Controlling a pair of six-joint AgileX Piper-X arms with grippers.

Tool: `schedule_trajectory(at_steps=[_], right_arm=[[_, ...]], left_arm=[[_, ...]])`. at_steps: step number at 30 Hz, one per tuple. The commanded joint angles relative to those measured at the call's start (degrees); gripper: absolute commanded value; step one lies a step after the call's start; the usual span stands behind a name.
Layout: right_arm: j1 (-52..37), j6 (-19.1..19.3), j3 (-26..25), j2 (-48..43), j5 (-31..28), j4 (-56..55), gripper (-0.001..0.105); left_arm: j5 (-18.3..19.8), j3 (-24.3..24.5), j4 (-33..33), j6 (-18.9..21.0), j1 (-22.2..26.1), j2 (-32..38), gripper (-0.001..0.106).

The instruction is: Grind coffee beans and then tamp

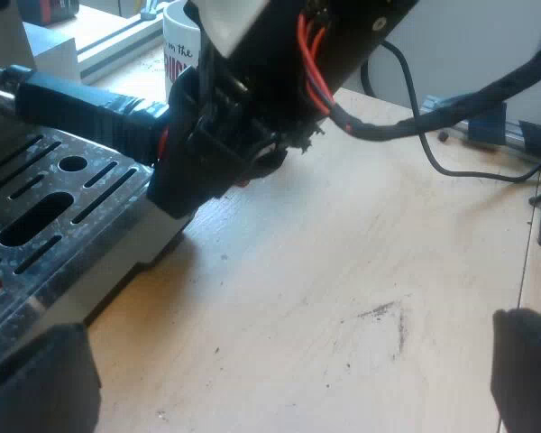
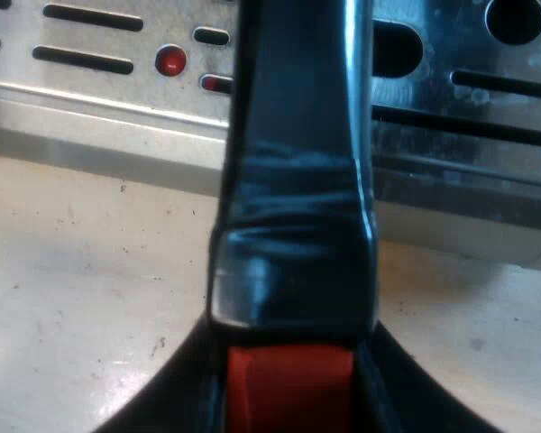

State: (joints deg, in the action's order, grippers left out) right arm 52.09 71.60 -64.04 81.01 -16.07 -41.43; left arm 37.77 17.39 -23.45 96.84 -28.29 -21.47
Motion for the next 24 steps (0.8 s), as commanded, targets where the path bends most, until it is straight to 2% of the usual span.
schedule_trajectory(at_steps=[1, 8, 12, 20, 24], right_arm=[[0.11, -0.32, -0.48, -1.71, 1.93, -1.51, 0.000], [2.11, -0.68, -0.48, -3.71, 0.92, -4.96, 0.000], [4.34, -3.21, -0.48, -3.95, -2.14, -6.25, 0.000], [7.48, -4.78, -0.48, -5.01, -6.87, -8.40, 0.000], [8.21, -5.43, -0.48, -6.42, -8.66, -11.59, 0.000]], left_arm=[[-0.33, 0.08, 0.67, 0.80, -0.01, 0.08, 0.090], [-0.33, 0.08, 0.67, 0.80, -0.01, 0.08, 0.090], [-0.33, 0.08, 0.67, 0.80, -0.01, 0.08, 0.090], [-0.33, 0.08, 0.67, 0.69, -0.01, 0.08, 0.090], [-0.33, 0.27, 0.67, -0.64, -0.01, 0.08, 0.090]])
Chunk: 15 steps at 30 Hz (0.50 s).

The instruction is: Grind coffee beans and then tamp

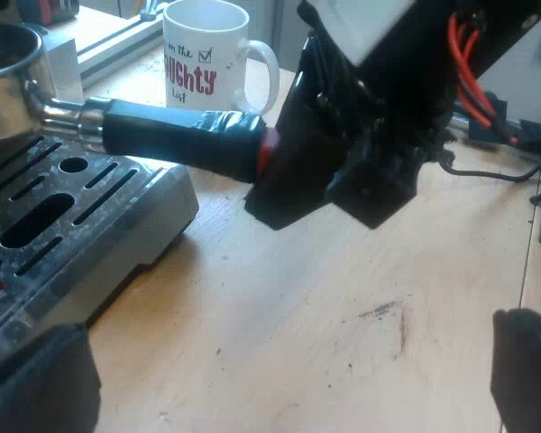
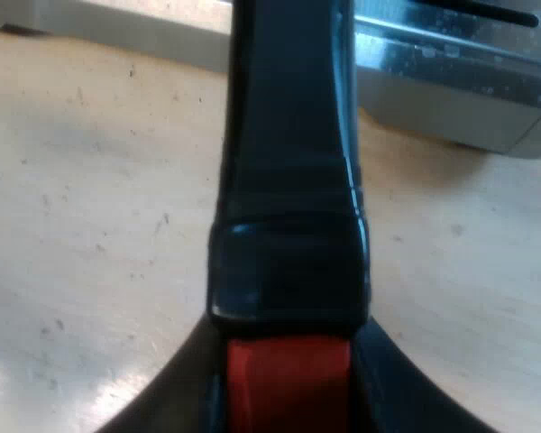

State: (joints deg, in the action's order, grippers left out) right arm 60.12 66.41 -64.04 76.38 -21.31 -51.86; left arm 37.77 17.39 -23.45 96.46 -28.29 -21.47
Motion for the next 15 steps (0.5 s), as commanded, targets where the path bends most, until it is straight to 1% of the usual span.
schedule_trajectory(at_steps=[1, 3, 7, 10, 15], right_arm=[[0.44, -0.24, -0.48, -2.29, -3.87, -1.57, 0.000], [1.02, -0.24, -0.48, -2.99, -4.34, -1.80, 0.000], [3.00, -0.24, -0.48, -5.55, -4.63, -3.82, 0.000], [5.18, -0.09, -0.48, -6.97, -5.83, -5.67, 0.000], [8.70, 1.94, -0.48, -9.14, -6.52, -8.03, 0.000]], left_arm=[[-0.33, 0.40, 0.80, -0.97, -0.01, 0.08, 0.090], [-0.57, 1.36, 1.08, -1.66, -0.01, 0.08, 0.090], [-2.01, 3.48, 1.09, -1.66, -0.01, 0.08, 0.090], [-2.00, 4.85, 1.09, -1.66, -0.01, 0.08, 0.090], [-2.00, 7.05, -1.24, -1.66, -0.01, 0.08, 0.090]])
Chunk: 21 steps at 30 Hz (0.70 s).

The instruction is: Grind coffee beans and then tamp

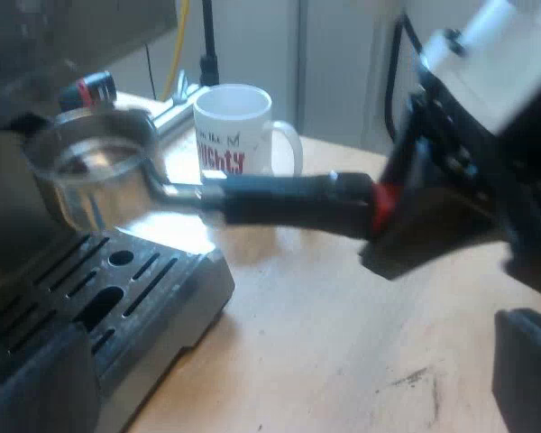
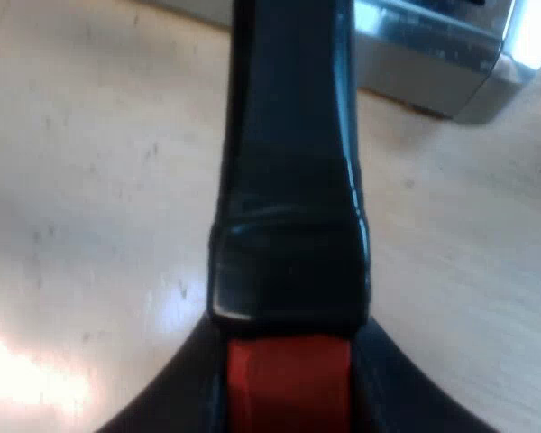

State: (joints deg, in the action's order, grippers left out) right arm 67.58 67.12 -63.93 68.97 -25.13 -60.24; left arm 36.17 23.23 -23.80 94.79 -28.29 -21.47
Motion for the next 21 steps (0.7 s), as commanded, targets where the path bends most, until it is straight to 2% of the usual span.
schedule_trajectory(at_steps=[1, 4, 8, 13, 14, 17, 21], right_arm=[[2.08, 1.53, -0.59, -2.17, -2.92, 0.35, 0.000], [3.99, 3.14, -0.59, -3.52, -3.81, 0.08, 0.000], [6.20, 7.35, -0.59, -4.79, -3.82, -0.07, 0.000], [6.95, 11.40, -0.59, -5.28, -3.82, -0.07, 0.000], [6.95, 13.28, -0.18, -5.28, -3.82, 0.33, 0.000], [6.95, 15.44, 2.62, -5.88, -0.74, 3.85, 0.000], [6.95, 16.43, 7.80, -6.21, 2.93, 10.41, 0.000]], left_arm=[[-0.39, 1.78, -1.96, 0.01, -0.01, 0.08, 0.090], [-0.39, 3.64, -4.78, 0.01, -0.01, 0.08, 0.090], [-0.39, 5.84, -8.11, 0.01, -0.01, 0.08, 0.090], [-0.88, 5.95, -9.90, 0.01, -0.01, 0.08, 0.090], [-1.25, 5.95, -10.60, 0.01, -0.01, 0.08, 0.090], [-1.25, 5.95, -11.18, 0.01, -0.01, 0.08, 0.090], [-1.83, 5.95, -12.29, 0.01, -0.01, 0.08, 0.090]])
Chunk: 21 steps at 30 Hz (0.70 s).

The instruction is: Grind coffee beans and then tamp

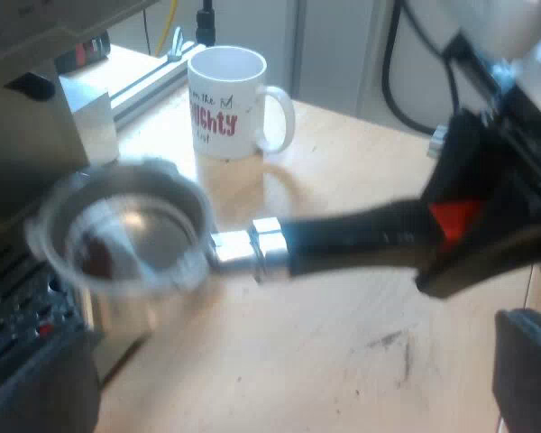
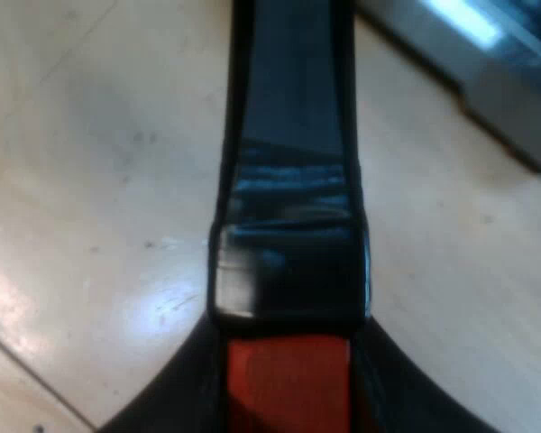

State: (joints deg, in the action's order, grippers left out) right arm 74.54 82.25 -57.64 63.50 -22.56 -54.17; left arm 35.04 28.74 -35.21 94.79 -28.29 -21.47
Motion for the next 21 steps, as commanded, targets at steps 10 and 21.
schedule_trajectory(at_steps=[10, 21], right_arm=[[-0.01, 0.57, 13.47, -0.74, 3.14, 15.96, 0.000], [-0.01, -1.14, 20.62, 3.82, 4.98, 25.72, 0.000]], left_arm=[[-1.88, 0.43, -1.35, 0.01, -0.01, -2.26, 0.090], [-3.55, 0.43, -0.82, -0.41, -0.01, -10.58, 0.090]])
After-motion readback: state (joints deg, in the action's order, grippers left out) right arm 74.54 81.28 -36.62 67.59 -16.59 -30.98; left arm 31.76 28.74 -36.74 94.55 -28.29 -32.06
